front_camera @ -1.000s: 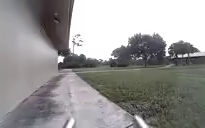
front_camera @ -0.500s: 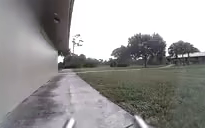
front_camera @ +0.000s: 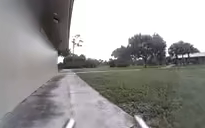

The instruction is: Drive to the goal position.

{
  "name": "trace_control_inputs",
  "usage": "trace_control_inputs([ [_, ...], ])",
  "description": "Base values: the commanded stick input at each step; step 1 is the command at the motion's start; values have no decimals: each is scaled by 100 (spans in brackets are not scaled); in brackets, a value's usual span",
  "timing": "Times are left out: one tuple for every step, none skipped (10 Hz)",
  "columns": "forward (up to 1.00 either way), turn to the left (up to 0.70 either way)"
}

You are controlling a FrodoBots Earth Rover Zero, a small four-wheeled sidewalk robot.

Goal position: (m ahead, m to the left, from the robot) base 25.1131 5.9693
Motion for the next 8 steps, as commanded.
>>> trace_control_inputs([
  [70,0],
  [70,0],
  [70,0],
  [70,0],
  [70,0],
  [70,0],
  [69,8],
  [67,31],
])
